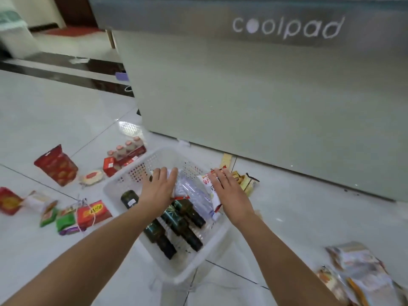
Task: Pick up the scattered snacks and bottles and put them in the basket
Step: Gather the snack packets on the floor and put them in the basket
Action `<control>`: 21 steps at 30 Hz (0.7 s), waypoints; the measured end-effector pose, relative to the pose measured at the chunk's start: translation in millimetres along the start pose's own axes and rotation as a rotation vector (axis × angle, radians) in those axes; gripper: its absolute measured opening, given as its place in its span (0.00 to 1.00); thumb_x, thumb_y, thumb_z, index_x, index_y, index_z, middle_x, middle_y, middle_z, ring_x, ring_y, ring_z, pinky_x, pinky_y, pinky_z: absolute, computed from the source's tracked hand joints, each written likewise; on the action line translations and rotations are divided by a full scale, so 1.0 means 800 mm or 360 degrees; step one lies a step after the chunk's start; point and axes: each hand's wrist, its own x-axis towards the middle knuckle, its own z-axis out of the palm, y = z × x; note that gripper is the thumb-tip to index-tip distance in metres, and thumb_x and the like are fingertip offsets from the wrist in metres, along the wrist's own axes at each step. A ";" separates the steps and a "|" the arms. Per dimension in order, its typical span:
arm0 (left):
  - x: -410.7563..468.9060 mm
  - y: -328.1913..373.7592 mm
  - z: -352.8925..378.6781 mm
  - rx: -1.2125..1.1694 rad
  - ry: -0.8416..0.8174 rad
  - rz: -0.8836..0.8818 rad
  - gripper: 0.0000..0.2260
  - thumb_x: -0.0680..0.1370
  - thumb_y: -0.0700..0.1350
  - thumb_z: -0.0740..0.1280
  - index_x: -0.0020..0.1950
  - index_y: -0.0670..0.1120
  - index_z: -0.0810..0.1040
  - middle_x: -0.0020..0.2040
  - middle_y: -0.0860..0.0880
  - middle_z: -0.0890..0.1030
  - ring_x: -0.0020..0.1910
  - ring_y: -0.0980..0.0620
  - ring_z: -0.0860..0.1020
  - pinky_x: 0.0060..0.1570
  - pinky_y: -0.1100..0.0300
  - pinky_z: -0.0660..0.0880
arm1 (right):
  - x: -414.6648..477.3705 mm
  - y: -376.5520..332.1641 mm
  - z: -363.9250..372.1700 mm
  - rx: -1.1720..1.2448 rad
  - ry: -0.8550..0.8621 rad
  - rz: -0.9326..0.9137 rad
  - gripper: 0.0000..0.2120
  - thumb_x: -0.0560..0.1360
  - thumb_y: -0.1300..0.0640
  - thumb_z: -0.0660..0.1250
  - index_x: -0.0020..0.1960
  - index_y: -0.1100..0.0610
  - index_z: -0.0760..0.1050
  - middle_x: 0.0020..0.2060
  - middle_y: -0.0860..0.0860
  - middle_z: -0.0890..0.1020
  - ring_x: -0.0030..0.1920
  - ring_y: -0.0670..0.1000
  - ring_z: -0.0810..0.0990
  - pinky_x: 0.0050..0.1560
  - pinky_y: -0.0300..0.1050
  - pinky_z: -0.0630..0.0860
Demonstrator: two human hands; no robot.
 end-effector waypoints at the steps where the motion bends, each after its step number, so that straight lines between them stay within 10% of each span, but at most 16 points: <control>1: -0.002 0.005 0.001 0.0006 -0.0011 0.0009 0.41 0.73 0.56 0.69 0.76 0.47 0.47 0.72 0.42 0.60 0.71 0.42 0.60 0.66 0.43 0.65 | 0.003 -0.002 -0.001 -0.0004 -0.0005 0.0005 0.46 0.72 0.71 0.63 0.77 0.55 0.36 0.77 0.53 0.42 0.77 0.55 0.40 0.75 0.44 0.57; 9: -0.004 0.021 -0.018 0.0077 -0.0054 0.0114 0.43 0.73 0.57 0.69 0.77 0.48 0.44 0.72 0.42 0.58 0.72 0.42 0.57 0.68 0.38 0.62 | 0.015 -0.022 0.023 -0.0055 0.0081 0.0019 0.44 0.74 0.66 0.63 0.77 0.57 0.34 0.77 0.57 0.41 0.77 0.58 0.38 0.77 0.50 0.45; 13: 0.000 0.018 -0.017 0.0067 -0.0332 0.0150 0.53 0.70 0.63 0.69 0.76 0.52 0.31 0.77 0.43 0.38 0.76 0.40 0.39 0.69 0.32 0.48 | 0.010 -0.012 0.031 -0.0016 0.0011 0.0089 0.51 0.72 0.61 0.69 0.76 0.52 0.30 0.76 0.55 0.33 0.76 0.57 0.32 0.74 0.53 0.34; 21: 0.025 0.071 -0.024 0.0057 -0.0249 0.0572 0.47 0.74 0.68 0.57 0.74 0.48 0.28 0.76 0.46 0.31 0.75 0.46 0.33 0.75 0.46 0.39 | -0.043 0.055 0.029 0.0041 -0.0158 0.0394 0.47 0.72 0.67 0.63 0.76 0.51 0.33 0.76 0.55 0.36 0.76 0.56 0.34 0.75 0.56 0.36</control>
